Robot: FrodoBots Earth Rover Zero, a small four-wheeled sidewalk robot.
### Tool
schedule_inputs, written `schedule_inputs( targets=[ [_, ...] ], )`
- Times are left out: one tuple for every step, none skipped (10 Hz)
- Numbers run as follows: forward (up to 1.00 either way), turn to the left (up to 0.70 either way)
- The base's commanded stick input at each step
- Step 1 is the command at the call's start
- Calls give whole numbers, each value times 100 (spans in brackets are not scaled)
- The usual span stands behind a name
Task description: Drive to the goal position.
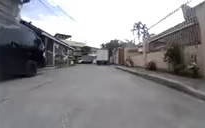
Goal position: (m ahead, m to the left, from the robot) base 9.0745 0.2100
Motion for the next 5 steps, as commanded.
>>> schedule_inputs(
  targets=[
    [100, -12],
    [100, -1],
    [100, 0],
    [100, 0],
    [100, 0]
  ],
)
